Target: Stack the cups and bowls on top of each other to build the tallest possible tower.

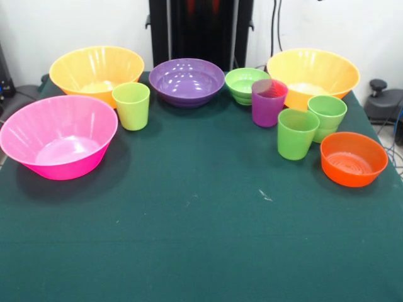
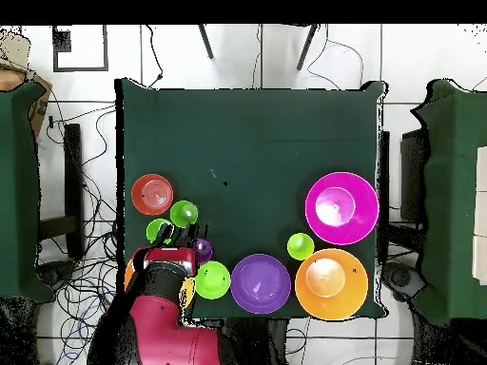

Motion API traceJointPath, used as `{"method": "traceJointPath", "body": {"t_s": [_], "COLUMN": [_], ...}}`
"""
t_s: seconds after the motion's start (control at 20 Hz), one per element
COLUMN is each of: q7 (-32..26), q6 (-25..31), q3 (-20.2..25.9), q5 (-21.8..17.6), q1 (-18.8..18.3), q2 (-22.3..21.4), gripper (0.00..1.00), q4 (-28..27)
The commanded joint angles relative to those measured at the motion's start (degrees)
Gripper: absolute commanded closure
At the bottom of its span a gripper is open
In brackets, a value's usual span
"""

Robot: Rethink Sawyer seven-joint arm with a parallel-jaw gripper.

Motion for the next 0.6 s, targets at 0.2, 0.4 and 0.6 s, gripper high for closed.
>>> {"method": "traceJointPath", "body": {"t_s": [0.2,0.4,0.6], "q7": [2.2,1.1,3.3], "q6": [4.6,4.2,-2.5], "q3": [-3.3,-5.9,-9.0], "q5": [-2.4,-2.9,-1.4], "q1": [2.5,5.1,8.3], "q2": [6.1,7.6,10.7], "gripper": [0.00,0.00,0.00], "q4": [-3.5,-4.4,-3.3]}}
